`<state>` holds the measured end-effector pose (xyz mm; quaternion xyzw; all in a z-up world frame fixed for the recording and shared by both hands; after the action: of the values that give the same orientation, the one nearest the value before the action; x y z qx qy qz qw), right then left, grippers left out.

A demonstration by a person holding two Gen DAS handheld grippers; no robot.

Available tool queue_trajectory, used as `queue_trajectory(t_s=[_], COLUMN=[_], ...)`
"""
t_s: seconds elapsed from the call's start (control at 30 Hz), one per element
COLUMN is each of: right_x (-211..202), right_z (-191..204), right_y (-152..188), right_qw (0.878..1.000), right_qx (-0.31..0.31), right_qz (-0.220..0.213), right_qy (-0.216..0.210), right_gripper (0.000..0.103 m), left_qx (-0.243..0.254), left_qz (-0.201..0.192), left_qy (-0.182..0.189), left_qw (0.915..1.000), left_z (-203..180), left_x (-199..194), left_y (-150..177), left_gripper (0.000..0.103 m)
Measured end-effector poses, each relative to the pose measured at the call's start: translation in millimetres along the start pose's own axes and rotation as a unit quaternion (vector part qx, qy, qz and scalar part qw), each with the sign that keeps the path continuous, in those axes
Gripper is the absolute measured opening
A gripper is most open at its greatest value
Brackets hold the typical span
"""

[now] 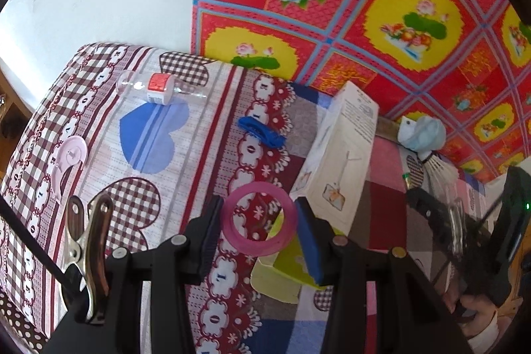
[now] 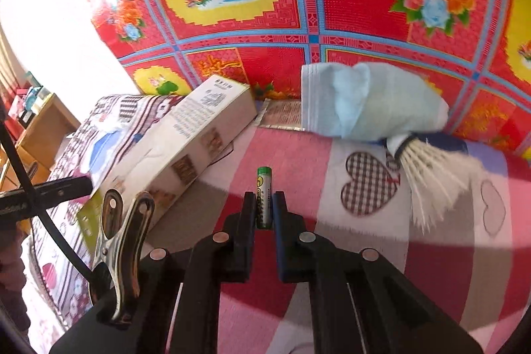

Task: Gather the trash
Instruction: 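Grasp the pink tape roll with the left gripper while the right grasps the green marker, then carry the tape roll and green marker in both grippers toward the red bucket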

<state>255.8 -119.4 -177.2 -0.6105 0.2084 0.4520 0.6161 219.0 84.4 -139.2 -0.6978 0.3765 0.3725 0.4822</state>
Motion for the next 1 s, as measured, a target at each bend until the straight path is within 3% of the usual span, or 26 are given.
queue_trajectory(t_s=[0.47,1.0], right_x=[-58,-138], right_z=[0,-32], right_y=[35,76], right_qw=[0.999,0.995], right_qx=[0.035,0.088], right_qz=[-0.012,-0.048], right_qy=[-0.015,-0.021], right_gripper=[0.011,0.011], left_qx=[0.043,0.123], left_qz=[0.001,0.015], left_qy=[0.017,0.048], left_qw=[0.9989,0.9912], left_z=[-49,-153], left_x=[-14,-30], left_y=[19,71], left_gripper=[0.045,0.045])
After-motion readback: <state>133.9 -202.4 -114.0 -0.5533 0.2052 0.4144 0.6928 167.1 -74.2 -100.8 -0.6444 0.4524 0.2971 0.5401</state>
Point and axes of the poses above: each gripper's, at about its wrist camera, not at the fingertips, and x roughly the way its jaws point, z to its left, y to its underside, the point moved 10 cm from there along x, roughly the way its jaws point, and after that the axes turned 3 degrees about -x, right-handed, at the moved point
